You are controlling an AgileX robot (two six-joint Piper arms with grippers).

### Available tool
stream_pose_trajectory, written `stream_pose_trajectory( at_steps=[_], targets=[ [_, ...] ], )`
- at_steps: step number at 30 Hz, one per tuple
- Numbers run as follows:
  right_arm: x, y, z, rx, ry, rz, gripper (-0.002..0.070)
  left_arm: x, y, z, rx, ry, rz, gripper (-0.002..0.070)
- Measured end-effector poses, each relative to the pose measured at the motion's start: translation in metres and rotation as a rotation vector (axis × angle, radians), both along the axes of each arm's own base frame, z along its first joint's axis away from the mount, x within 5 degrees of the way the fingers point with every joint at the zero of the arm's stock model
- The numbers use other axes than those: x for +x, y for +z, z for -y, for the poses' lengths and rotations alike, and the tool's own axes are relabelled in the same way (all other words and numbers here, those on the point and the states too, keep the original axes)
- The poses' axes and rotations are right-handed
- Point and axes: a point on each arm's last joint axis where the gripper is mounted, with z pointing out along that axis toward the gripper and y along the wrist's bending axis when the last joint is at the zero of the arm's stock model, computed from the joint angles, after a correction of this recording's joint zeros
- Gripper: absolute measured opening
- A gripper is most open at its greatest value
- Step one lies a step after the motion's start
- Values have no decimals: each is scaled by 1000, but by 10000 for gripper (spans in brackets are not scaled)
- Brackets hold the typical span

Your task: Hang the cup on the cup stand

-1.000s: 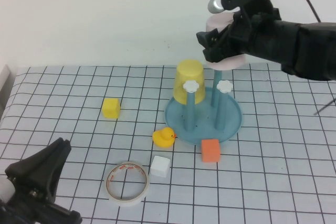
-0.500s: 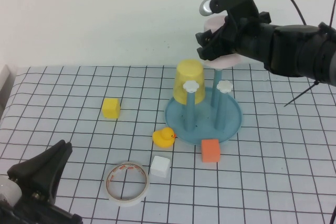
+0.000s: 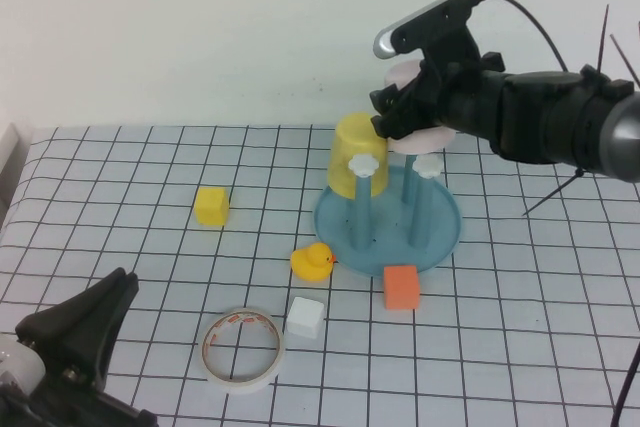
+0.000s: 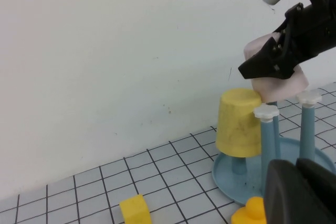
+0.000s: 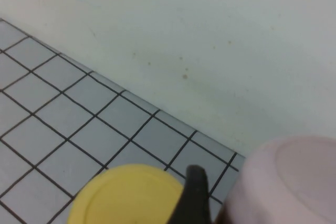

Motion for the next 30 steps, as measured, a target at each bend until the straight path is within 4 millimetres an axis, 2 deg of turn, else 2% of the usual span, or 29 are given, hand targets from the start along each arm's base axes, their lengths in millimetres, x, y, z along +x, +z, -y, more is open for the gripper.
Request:
stream_pose_trajectory(
  at_steps=[6, 12, 15, 18, 20, 21, 24, 26, 28, 30],
  targets=[
    [4, -9, 5, -10, -70, -23, 673, 0, -1, 0, 6, -5, -14, 0],
    [4, -7, 10, -23, -133, -23, 690, 0, -2, 1, 10, -9, -23, -1],
    [1, 9, 13, -2, -144, 2, 691, 0, -2, 1, 24, -9, -18, 0],
    [-6, 39, 18, 40, -168, 49, 669, 0, -2, 1, 54, -6, -6, -1],
    [-18, 61, 21, 68, -178, 80, 603, 0, -3, 0, 56, 4, -10, -1],
    [-25, 73, 24, 79, -181, 98, 545, 1, -3, -1, 46, 14, -18, -1],
    [-55, 105, 33, 117, -180, 136, 321, 2, -5, -5, 15, 59, -54, -1],
    [-76, 113, 41, 145, -186, 131, 150, 3, -7, -8, 8, 95, -77, -1],
    [-100, 119, 49, 186, -172, 121, 63, 4, -8, -11, 17, 125, -90, -1],
    [-122, 121, 56, 215, -132, 110, 28, 4, -9, -13, 16, 147, -106, -1]
  ],
)
